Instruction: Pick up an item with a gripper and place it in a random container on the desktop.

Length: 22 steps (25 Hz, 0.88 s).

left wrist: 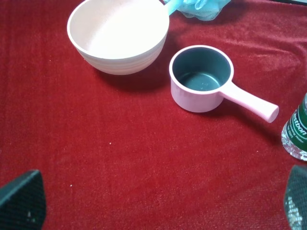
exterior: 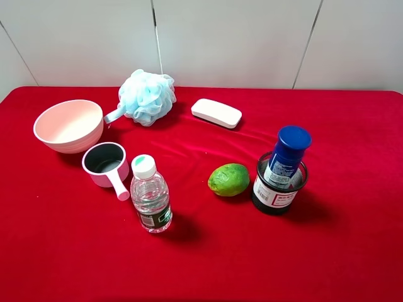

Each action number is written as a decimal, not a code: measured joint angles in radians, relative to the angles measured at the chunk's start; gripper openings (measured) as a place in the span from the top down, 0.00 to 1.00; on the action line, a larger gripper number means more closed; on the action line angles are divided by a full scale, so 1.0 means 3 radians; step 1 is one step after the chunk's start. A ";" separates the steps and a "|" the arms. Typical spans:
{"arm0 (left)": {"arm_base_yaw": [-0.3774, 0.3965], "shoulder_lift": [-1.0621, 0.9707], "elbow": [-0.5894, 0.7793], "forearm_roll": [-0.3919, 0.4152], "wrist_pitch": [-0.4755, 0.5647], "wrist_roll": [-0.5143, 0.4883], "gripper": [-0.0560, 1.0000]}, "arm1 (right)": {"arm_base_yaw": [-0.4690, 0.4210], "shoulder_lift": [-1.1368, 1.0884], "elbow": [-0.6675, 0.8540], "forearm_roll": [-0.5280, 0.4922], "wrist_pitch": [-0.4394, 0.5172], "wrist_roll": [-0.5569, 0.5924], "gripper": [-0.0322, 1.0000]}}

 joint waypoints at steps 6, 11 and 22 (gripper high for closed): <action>0.0000 0.0000 0.0000 0.0000 0.0000 0.0000 0.01 | -0.0028 -0.0001 0.0025 -0.0004 -0.0077 0.0000 0.30; 0.0000 0.0000 0.0000 0.0000 0.0000 0.0000 0.01 | -0.0039 -0.0004 0.0025 -0.0006 -0.0084 0.0000 0.30; 0.0000 0.0000 0.0000 0.0000 0.0000 0.0000 0.01 | -0.0039 -0.0004 0.0025 -0.0006 -0.0084 -0.0003 0.30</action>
